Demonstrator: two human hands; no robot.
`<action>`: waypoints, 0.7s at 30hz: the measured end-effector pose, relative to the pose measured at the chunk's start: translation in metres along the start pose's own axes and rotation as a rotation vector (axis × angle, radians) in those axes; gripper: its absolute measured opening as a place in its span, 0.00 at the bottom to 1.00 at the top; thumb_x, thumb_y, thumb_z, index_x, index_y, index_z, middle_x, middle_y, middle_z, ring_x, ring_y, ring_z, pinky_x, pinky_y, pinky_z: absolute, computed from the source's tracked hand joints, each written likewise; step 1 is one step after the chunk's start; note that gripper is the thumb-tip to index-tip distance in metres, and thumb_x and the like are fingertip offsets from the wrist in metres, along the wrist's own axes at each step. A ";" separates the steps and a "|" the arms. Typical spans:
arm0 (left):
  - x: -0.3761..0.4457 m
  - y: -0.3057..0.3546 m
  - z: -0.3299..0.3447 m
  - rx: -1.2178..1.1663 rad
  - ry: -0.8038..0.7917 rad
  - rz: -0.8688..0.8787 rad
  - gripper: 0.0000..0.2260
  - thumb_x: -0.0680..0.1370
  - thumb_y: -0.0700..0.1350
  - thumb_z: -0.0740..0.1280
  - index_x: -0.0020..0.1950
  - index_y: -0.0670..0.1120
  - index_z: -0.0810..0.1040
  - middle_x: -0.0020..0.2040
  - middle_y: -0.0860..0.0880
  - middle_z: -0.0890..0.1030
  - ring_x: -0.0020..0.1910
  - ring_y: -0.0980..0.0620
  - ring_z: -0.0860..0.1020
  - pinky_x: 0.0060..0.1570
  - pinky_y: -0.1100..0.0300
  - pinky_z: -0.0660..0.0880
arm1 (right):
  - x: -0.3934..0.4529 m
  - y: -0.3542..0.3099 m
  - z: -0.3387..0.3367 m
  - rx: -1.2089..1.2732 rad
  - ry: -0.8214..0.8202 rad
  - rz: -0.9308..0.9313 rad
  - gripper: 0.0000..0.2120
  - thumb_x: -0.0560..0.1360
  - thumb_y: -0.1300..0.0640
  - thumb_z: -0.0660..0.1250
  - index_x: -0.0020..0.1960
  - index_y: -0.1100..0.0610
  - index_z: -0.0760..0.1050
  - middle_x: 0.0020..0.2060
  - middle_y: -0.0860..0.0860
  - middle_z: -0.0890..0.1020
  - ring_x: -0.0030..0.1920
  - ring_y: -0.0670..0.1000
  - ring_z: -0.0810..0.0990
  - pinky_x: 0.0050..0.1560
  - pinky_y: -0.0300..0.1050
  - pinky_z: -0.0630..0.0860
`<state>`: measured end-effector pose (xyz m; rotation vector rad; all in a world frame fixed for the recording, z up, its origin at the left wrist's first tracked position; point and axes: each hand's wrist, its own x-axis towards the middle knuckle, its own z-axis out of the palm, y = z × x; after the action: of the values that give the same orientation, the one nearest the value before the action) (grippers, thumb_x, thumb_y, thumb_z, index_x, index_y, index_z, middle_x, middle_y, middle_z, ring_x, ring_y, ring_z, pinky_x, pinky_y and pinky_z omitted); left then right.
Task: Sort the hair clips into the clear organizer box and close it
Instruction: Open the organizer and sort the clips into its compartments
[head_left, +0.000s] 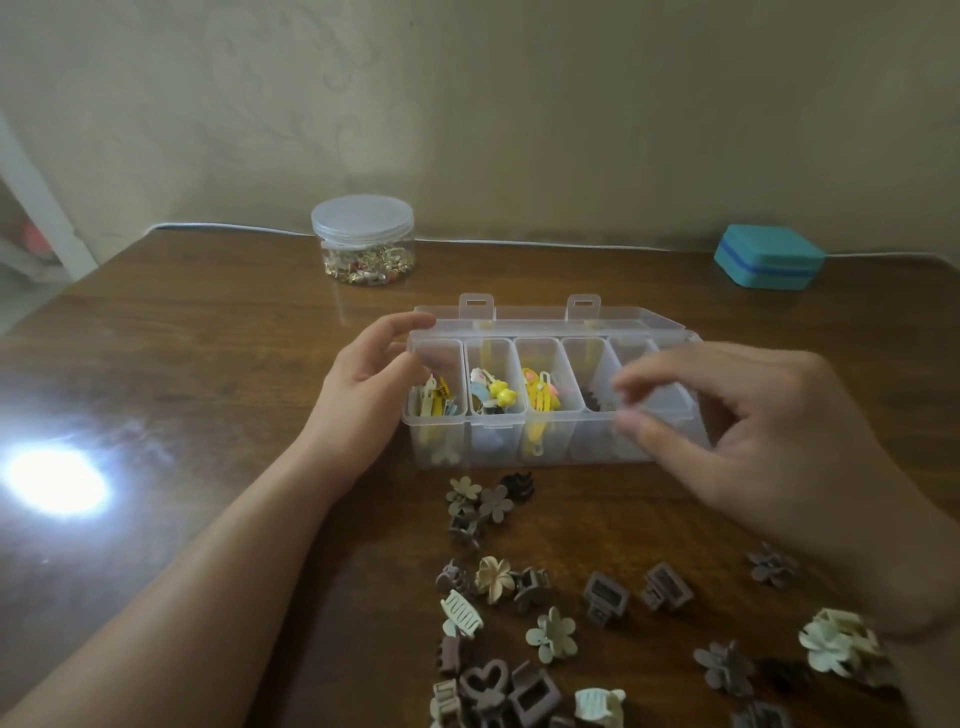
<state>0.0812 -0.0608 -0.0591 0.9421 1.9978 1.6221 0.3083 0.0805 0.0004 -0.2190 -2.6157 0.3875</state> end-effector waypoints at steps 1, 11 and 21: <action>0.000 0.000 0.000 -0.005 -0.002 -0.006 0.23 0.69 0.47 0.62 0.65 0.55 0.77 0.50 0.61 0.85 0.54 0.60 0.81 0.60 0.49 0.77 | -0.002 -0.004 -0.003 0.029 -0.075 -0.051 0.10 0.74 0.43 0.64 0.51 0.44 0.79 0.38 0.31 0.75 0.35 0.30 0.74 0.32 0.24 0.67; 0.000 -0.001 0.000 0.010 0.002 -0.010 0.23 0.69 0.49 0.63 0.64 0.56 0.77 0.50 0.58 0.85 0.57 0.57 0.81 0.64 0.42 0.74 | -0.007 -0.017 0.006 -0.051 -0.594 -0.228 0.11 0.74 0.36 0.63 0.55 0.36 0.72 0.49 0.34 0.76 0.51 0.36 0.74 0.48 0.36 0.74; 0.000 -0.001 -0.001 -0.006 -0.004 -0.005 0.23 0.69 0.49 0.64 0.64 0.56 0.77 0.52 0.59 0.85 0.56 0.57 0.82 0.63 0.44 0.75 | 0.001 0.001 -0.004 0.177 0.218 -0.004 0.04 0.72 0.56 0.72 0.46 0.52 0.79 0.47 0.44 0.82 0.37 0.48 0.78 0.34 0.33 0.72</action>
<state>0.0802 -0.0613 -0.0602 0.9364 1.9899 1.6222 0.3096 0.0824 0.0036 -0.1846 -2.3527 0.5575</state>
